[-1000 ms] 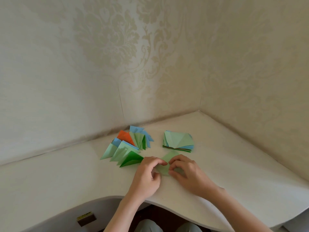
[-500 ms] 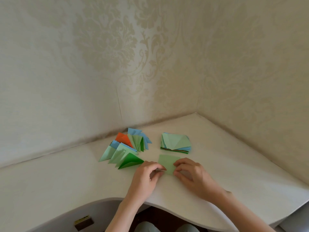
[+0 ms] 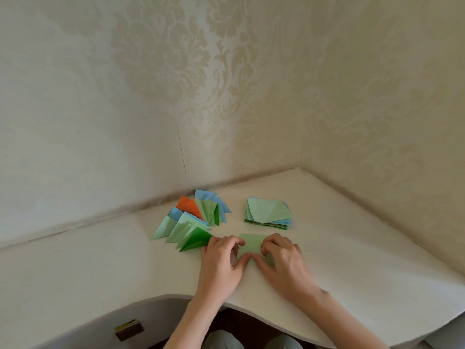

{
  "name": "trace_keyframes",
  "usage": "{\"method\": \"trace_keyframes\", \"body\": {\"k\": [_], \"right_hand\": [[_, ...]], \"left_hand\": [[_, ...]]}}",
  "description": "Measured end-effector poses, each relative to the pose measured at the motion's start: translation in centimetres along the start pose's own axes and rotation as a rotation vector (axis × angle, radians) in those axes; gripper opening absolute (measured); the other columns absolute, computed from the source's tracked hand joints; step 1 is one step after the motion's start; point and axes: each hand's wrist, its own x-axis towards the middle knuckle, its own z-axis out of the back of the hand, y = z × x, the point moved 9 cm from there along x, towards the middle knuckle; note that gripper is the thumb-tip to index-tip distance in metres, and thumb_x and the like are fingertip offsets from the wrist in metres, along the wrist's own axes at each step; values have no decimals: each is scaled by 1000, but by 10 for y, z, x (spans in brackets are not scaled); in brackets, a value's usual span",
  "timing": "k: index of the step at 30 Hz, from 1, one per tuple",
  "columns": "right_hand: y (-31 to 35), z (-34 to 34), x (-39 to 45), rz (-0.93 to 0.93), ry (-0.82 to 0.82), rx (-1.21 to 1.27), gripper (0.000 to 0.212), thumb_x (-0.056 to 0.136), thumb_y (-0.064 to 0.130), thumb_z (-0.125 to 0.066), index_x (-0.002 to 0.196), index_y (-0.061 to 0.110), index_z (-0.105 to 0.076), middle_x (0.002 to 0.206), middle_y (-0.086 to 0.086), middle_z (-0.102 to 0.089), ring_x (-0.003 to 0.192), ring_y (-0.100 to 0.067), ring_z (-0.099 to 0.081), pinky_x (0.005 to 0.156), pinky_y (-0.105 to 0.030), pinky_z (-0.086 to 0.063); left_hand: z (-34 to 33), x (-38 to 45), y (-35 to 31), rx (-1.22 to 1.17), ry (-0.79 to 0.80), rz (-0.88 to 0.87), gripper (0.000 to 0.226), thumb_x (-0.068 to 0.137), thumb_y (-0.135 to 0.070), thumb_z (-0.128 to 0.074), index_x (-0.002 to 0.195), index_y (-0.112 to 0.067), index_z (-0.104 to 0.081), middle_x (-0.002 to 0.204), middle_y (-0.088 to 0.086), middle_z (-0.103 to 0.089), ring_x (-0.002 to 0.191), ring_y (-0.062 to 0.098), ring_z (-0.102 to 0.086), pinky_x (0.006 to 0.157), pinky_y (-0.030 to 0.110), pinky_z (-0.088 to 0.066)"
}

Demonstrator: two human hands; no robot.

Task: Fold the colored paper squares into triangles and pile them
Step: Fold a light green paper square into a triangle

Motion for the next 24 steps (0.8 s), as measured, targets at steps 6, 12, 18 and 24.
{"method": "trace_keyframes", "body": {"k": [6,12,18,24], "right_hand": [[-5,-4,-1,-61,17,48,27,82,49,-58,75,23,-55,84,11,-52,73,-13,-53,67,-32,-45],[-17,-10,3,-183,141,249,27,74,27,-79,88,29,-55,89,17,-52,85,-7,-54,80,-28,-44],[-21,-2,3,-185,228,375,34,77,7,-75,91,30,-55,95,8,-61,92,1,-55,76,-2,-36],[-25,7,3,-172,217,313,52,77,-12,-42,109,24,-63,107,12,-58,97,5,-51,85,-2,-32]], "left_hand": [[-3,1,5,-9,4,36,21,79,-37,-73,97,-33,-62,74,-20,-53,84,5,-47,77,29,-40],[-5,3,11,-119,30,76,25,78,-21,-75,96,-32,-61,83,-16,-55,87,4,-52,82,37,-46],[-6,3,14,-141,57,58,26,80,-6,-69,88,-30,-64,82,-18,-60,87,3,-53,80,32,-48],[-11,9,6,-60,150,-19,31,87,-2,-61,79,-30,-71,86,-17,-62,87,10,-50,80,32,-45]]}}
